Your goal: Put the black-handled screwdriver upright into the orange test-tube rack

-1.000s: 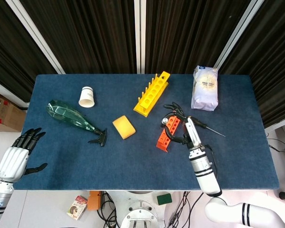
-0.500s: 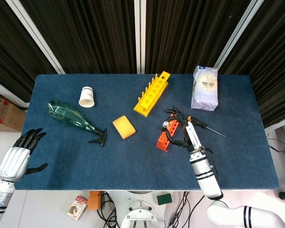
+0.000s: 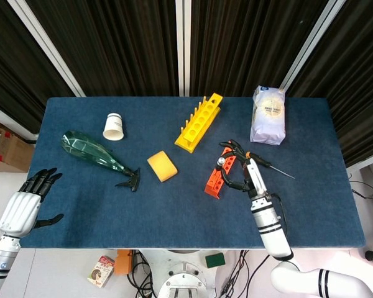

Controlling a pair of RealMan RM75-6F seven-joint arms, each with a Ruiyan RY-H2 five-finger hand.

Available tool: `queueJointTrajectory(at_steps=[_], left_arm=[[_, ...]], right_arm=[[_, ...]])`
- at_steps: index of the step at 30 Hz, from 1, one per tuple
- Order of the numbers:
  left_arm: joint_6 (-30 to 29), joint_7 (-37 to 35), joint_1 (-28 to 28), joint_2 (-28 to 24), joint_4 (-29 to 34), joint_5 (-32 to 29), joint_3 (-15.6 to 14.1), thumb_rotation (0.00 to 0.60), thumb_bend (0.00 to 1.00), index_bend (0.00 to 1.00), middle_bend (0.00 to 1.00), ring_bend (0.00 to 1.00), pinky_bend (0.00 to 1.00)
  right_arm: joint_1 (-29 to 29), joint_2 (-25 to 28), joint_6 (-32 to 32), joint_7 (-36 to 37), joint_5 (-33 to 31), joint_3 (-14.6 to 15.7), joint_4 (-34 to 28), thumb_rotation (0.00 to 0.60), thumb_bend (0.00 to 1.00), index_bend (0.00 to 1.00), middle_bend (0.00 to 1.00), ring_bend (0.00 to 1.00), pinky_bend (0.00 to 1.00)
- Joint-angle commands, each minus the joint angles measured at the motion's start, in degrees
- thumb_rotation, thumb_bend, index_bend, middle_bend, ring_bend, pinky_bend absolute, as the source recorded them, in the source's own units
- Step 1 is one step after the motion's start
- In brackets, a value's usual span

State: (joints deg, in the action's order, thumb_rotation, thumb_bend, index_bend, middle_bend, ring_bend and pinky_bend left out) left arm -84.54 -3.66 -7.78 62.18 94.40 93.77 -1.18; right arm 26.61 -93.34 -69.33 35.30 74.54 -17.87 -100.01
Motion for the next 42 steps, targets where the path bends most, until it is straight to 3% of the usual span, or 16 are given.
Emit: queueJointTrajectory(at_steps=[1,21,42], left_arm=[[0.03,0.02,-0.02,0.01,0.0,-0.03,0.0,0.6,0.07,0.13,0.09,0.05,0.19],[-0.25,-0.64,0.09,-0.14,-0.3,-0.04,-0.07,0.6,0.07,0.14,0.09,0.05,0.19],[-1.09,-0.89,0.43,-0.29,-0.36,0.39,-0.15,0.6,0.07,0.14,0.09,0.05,0.19]], right_arm=[[0.04,-0.06,0.25,0.71,0.19,0.03,0.42,0.6,0.44,0.72,0.18,0.0,0.0],[0.33,-1.83,1.95,2.48,-0.54,0.79,4.39,0.6,0.44,0.73,0.18,0.0,0.0],[1.29,-5.65,4.91,2.32,-1.4,1.91,12.72,0.6,0.42,0.75,0.18,0.0,0.0]])
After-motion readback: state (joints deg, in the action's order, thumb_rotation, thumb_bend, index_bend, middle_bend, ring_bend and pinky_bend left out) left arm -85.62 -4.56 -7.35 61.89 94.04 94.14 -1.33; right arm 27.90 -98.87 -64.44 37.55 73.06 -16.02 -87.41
